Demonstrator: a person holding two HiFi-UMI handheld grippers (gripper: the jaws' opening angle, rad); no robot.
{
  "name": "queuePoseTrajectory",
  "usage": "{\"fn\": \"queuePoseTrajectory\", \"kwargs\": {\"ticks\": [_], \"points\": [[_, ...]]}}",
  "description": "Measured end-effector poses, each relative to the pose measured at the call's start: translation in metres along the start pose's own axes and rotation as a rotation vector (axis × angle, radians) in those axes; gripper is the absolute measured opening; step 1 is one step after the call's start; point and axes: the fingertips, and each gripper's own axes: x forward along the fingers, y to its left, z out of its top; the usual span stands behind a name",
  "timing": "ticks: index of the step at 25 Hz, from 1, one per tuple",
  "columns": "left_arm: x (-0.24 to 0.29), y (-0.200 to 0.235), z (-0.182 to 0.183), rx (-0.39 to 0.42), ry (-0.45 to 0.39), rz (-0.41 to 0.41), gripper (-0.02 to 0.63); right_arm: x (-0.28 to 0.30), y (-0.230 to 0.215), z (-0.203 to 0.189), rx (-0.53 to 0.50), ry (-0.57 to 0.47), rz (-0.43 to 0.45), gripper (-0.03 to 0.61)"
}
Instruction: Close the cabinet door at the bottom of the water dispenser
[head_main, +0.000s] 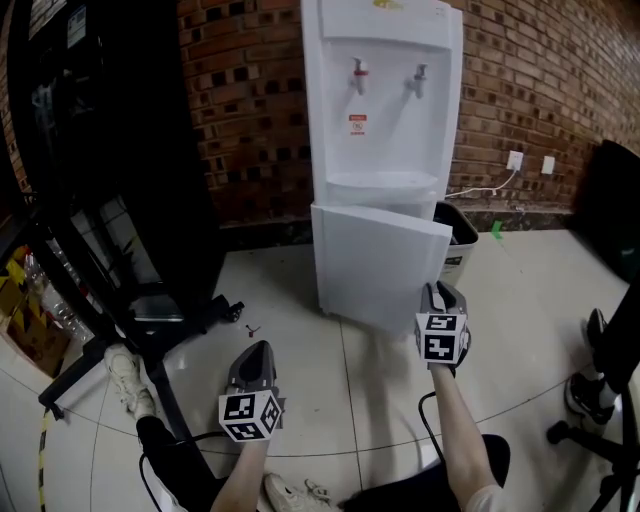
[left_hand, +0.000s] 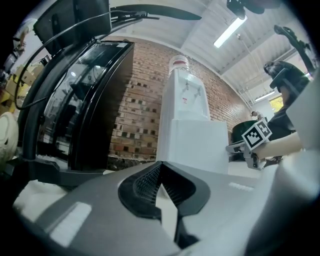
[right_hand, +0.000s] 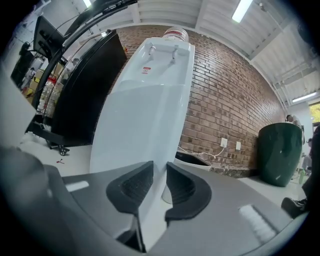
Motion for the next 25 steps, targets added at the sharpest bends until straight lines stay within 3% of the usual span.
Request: {"fn": "queuePoseTrajectory", "kwargs": {"ticks": [5,12,17,25], "points": [[0.006,-0.005,0.005,0.032,-0.024,0.003,0.012,0.024,-0.013,0.000,-0.048,0.022,-0.029,0.080],[0.020,-0.011,0.002,0.031,-0.019,-0.008,0.012,0.054,-0.024,0.003,-0.020,0.023,-0.034,0.061],[0.021,-0.011,-0.007,0.036,-0.001,0.000,0.012,0.072,-0.033,0.004,-0.054,0.041,-0.082,0.005],[0.023,-0.017,-0.021,0.038,0.037,-0.017,0.012,0.092,-0.019,0.003,-0.118,0.059,-0.044,0.004]]}}
